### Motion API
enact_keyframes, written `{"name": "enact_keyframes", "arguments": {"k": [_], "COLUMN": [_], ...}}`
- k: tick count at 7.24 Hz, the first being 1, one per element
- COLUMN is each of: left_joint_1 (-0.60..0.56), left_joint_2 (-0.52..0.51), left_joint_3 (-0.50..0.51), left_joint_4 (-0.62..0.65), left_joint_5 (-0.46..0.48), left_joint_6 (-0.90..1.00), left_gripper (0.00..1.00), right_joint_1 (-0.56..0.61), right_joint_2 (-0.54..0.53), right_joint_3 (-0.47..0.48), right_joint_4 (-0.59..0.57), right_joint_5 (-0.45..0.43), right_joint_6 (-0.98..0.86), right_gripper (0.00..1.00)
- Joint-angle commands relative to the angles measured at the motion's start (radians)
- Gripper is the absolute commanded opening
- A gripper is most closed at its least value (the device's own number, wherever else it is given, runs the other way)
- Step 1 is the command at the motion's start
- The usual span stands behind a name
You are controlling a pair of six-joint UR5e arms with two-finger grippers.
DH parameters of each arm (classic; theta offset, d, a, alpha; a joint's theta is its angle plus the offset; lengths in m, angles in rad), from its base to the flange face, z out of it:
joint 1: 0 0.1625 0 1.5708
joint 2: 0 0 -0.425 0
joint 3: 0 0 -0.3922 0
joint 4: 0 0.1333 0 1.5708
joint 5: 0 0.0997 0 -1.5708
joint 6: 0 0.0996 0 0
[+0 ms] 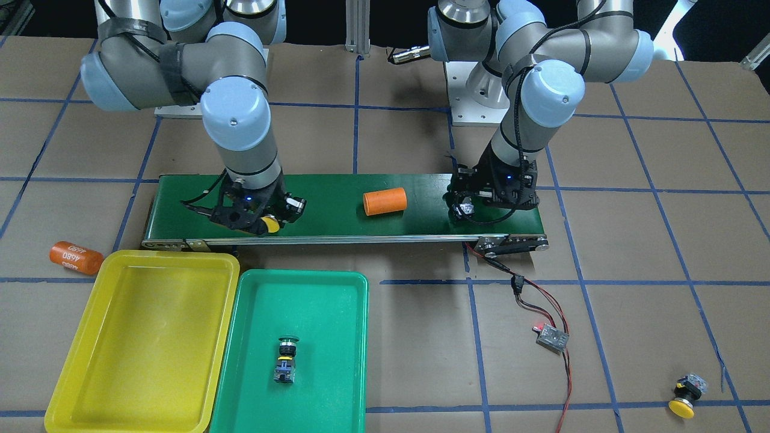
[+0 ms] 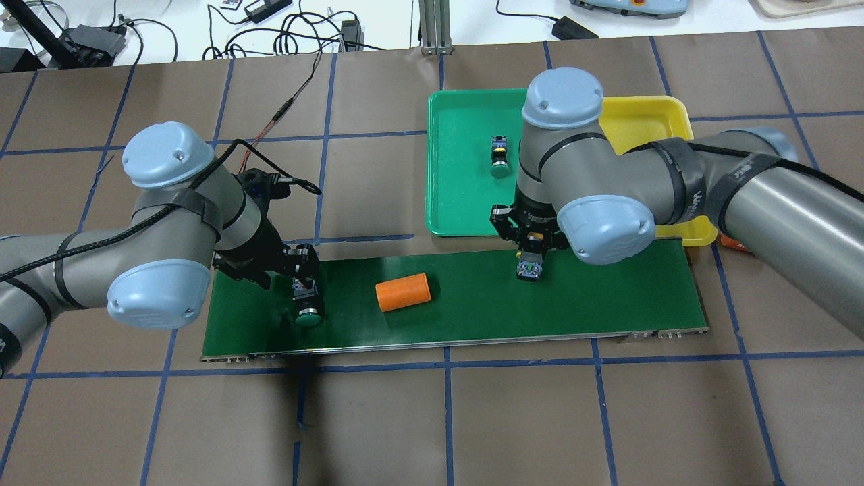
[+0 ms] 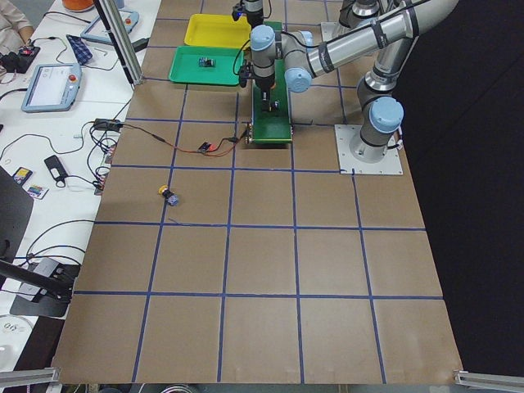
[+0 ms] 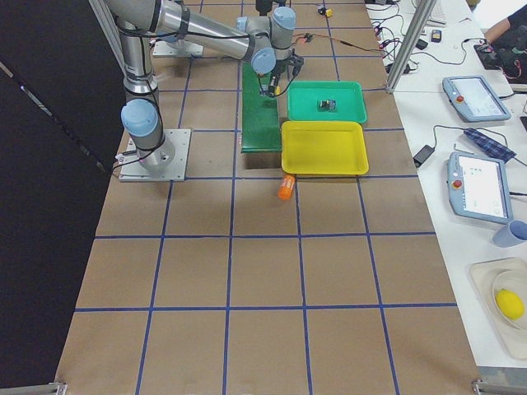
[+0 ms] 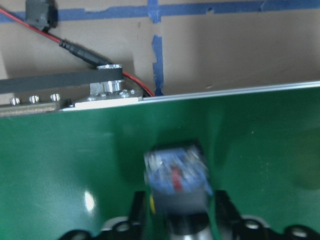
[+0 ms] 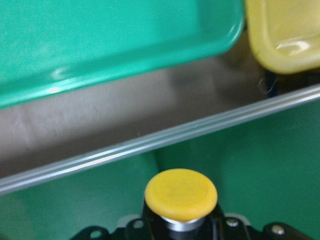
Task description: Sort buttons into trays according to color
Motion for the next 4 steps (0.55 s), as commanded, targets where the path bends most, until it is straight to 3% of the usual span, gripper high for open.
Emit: {"name": "enact_keyframes", "arguments": {"k": [1, 3, 4], "left_joint_1": [0.175, 0.242, 0.291], "left_joint_2": [-0.096, -0.304, -0.436], "left_joint_3": [0.302, 0.532, 0.63], "left_joint_4": [-0.204, -0.198, -0.111], "left_joint_5": [0.001, 0.106, 0.107], "left_joint_6": [0.13, 0.425, 0.582], "left_gripper": [1.0, 1.0, 1.0], "right_joint_1": [-0.176, -0.281, -0.289], "right_joint_2": [0.022, 0.144, 0.217], "right_joint_3": [-0.106, -0.213, -0.233], "right_joint_4": [-0.017, -0.067, -0.134], "right_joint_5": [-0.017, -0.023, -0.023], "right_joint_6": [-0.187, -0.353, -0.354], "right_gripper": [0.0, 0.0, 0.01]}}
